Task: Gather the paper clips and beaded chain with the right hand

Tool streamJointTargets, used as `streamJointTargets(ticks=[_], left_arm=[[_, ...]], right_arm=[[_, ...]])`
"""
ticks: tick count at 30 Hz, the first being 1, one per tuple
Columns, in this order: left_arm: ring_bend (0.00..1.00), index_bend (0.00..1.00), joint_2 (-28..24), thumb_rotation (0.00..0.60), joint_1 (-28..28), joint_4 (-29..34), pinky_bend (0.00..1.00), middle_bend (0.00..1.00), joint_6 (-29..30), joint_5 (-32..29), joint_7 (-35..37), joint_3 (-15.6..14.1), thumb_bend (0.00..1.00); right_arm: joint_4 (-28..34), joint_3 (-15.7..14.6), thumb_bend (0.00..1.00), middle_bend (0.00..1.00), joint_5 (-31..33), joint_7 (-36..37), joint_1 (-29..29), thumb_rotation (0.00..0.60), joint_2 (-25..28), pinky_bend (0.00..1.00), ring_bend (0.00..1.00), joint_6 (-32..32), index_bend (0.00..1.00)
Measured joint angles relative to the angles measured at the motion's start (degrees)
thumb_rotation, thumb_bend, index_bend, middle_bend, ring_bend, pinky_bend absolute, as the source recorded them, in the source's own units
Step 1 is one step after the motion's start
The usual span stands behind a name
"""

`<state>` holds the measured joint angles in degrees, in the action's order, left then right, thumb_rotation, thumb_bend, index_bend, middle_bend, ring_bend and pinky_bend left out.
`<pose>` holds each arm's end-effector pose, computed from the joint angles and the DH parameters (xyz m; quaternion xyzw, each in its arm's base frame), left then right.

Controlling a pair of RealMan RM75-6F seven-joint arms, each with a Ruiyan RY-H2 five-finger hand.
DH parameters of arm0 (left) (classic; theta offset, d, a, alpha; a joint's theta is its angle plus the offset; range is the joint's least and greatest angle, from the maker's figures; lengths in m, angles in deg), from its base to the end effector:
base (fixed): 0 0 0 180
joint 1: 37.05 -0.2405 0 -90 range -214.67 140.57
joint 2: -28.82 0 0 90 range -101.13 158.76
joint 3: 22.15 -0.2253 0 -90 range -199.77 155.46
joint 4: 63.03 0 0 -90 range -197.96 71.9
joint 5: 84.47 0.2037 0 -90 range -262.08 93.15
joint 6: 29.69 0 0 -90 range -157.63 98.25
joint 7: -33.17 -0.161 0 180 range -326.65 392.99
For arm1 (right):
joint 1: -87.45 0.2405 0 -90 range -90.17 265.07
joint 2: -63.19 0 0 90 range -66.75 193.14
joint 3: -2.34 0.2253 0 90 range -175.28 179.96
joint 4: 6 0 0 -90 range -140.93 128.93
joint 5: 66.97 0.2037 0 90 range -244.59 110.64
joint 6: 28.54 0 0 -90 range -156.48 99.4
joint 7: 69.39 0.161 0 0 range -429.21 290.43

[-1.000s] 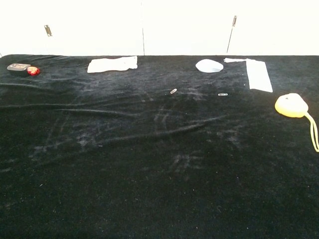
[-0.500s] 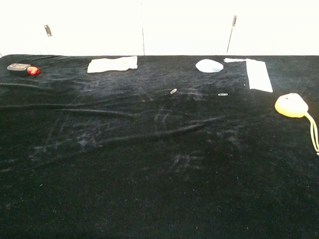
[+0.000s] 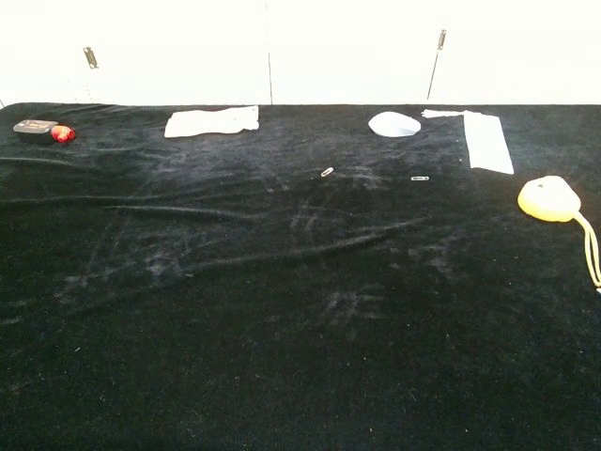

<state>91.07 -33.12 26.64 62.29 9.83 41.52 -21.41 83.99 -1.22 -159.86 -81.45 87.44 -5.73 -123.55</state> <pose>-0.2692 0.1819 0.1668 -0.6063 -0.3593 -0.4527 0.5462 -0.2744 -0.1480 0.1327 0.6287 -0.3193 0.3559 0.6133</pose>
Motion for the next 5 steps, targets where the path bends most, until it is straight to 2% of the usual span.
streamJointTargets(ticks=[5], left_arm=[[0.00,0.00,0.05,0.600,-0.04,0.14,0.00,0.00,-0.19,-0.16,-0.48,-0.15,0.40]], right_arm=[[-0.83,0.14,0.28,0.00,-1.55,1.65,-0.36,0.600,-0.11,0.00,0.00,0.15,0.00]])
